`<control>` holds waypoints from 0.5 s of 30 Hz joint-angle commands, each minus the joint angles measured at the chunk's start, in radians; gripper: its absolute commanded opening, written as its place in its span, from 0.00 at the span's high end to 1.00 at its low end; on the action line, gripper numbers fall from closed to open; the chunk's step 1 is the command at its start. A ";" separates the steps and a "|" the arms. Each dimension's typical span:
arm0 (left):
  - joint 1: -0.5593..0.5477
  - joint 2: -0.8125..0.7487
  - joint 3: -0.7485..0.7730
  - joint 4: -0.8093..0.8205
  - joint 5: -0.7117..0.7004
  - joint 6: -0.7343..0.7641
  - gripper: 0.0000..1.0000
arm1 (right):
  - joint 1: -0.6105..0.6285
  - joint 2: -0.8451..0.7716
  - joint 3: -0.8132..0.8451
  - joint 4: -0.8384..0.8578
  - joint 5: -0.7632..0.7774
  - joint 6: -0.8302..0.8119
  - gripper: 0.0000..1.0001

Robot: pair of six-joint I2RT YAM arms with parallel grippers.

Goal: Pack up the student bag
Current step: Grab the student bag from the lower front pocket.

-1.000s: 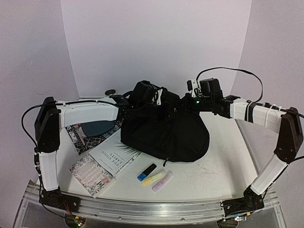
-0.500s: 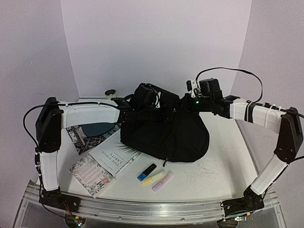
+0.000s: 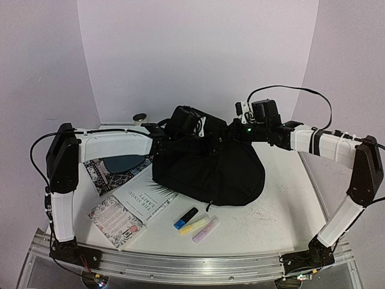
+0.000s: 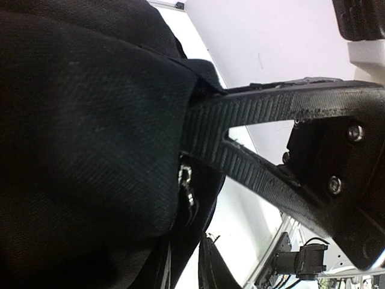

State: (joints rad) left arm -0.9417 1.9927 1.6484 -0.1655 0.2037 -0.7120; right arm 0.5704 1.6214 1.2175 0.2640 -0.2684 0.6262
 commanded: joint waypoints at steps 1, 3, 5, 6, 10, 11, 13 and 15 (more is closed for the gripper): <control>-0.002 0.029 0.059 0.021 0.023 0.000 0.82 | 0.024 0.003 0.066 0.084 -0.041 0.005 1.00; -0.002 0.041 0.066 0.021 0.027 -0.002 0.82 | 0.025 0.006 0.070 0.085 -0.041 0.007 1.00; -0.002 0.047 0.075 0.021 0.013 -0.002 0.83 | 0.028 0.008 0.073 0.086 -0.043 0.008 1.00; -0.002 0.048 0.075 0.021 0.001 -0.002 0.83 | 0.028 0.009 0.074 0.087 -0.043 0.008 1.00; -0.002 0.015 0.049 0.014 -0.075 -0.004 0.83 | 0.028 0.005 0.072 0.087 -0.039 0.004 1.00; -0.002 0.000 0.036 0.014 -0.098 -0.003 0.82 | 0.028 0.003 0.069 0.087 -0.034 0.003 1.00; -0.001 -0.023 0.013 0.010 -0.134 0.000 0.82 | 0.028 -0.002 0.064 0.087 -0.028 0.000 1.00; 0.000 -0.036 0.000 0.003 -0.156 -0.002 0.81 | 0.028 -0.003 0.062 0.087 -0.027 -0.001 1.00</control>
State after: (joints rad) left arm -0.9453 2.0262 1.6713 -0.1656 0.1455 -0.7124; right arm 0.5744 1.6367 1.2285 0.2658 -0.2614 0.6289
